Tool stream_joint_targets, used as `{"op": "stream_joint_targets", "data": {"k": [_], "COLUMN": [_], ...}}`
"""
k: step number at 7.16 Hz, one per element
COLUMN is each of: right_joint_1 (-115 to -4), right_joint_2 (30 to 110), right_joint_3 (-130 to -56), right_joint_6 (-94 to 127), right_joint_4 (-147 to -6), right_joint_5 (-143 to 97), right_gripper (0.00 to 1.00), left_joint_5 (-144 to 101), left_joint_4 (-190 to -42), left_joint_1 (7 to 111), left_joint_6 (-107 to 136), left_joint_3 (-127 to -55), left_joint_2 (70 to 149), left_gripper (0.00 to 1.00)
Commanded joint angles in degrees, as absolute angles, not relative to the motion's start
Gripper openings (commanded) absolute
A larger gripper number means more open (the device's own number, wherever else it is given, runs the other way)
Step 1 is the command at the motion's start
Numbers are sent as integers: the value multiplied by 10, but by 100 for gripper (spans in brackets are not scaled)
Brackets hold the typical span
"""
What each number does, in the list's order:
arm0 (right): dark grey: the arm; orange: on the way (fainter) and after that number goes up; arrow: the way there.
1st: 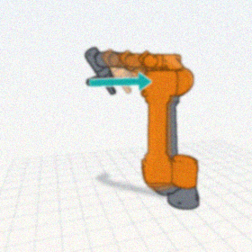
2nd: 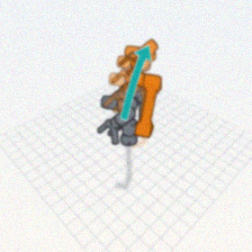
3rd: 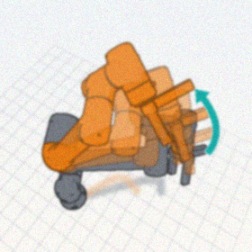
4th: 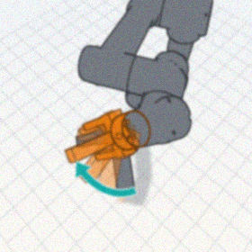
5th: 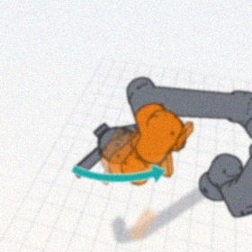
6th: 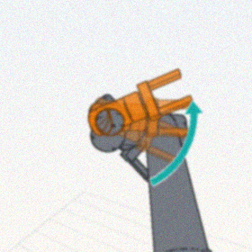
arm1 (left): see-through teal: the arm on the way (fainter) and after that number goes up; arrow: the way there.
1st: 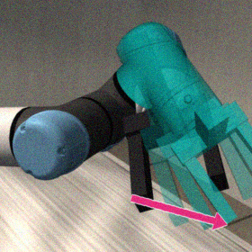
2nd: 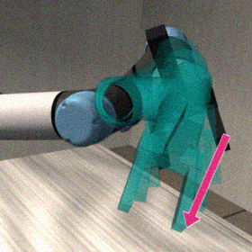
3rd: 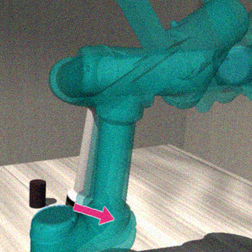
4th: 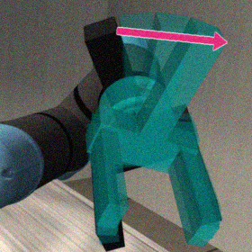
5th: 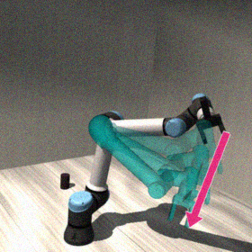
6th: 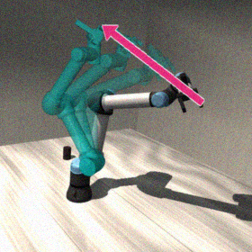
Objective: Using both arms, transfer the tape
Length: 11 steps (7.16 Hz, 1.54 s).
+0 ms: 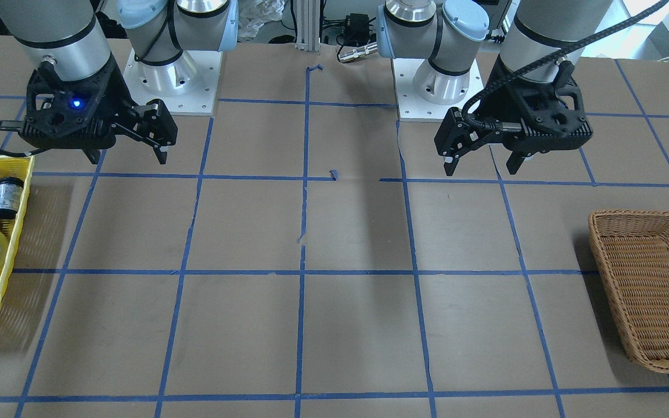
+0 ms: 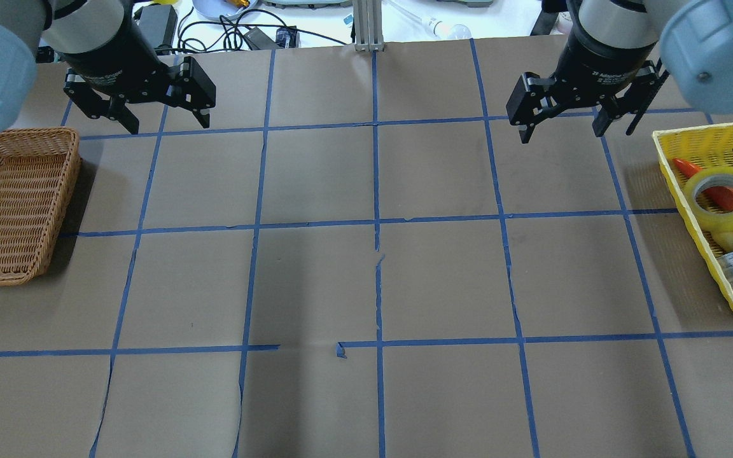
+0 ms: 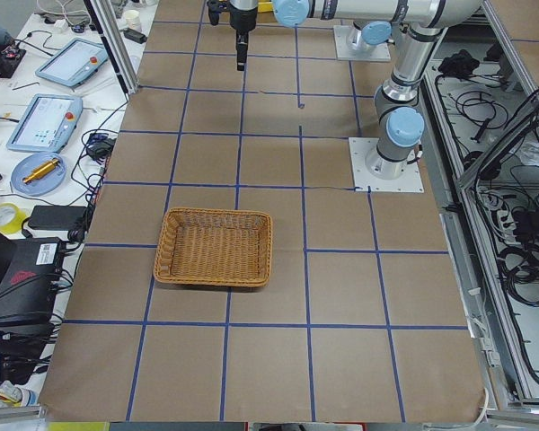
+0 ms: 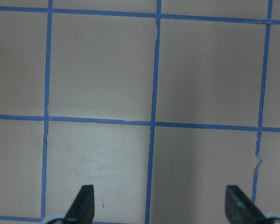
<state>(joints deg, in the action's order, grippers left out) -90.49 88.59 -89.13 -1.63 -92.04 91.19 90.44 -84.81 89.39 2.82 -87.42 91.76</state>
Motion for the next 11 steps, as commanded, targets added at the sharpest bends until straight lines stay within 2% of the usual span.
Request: {"op": "stream_joint_targets", "data": {"k": [1, 11], "right_joint_1": [-905, -904], "right_joint_2": [886, 885], "right_joint_3": [-892, -893], "right_joint_6": [-17, -22], "right_joint_4": [-921, -921], "right_joint_5": [906, 917], "right_gripper": [100, 100], "left_joint_5": [904, 908], "left_joint_4": [-848, -848], "left_joint_1": [894, 896], "left_joint_6": [27, 26], "left_joint_3": [-874, -874], "left_joint_2": [918, 917], "left_gripper": [100, 100]}}
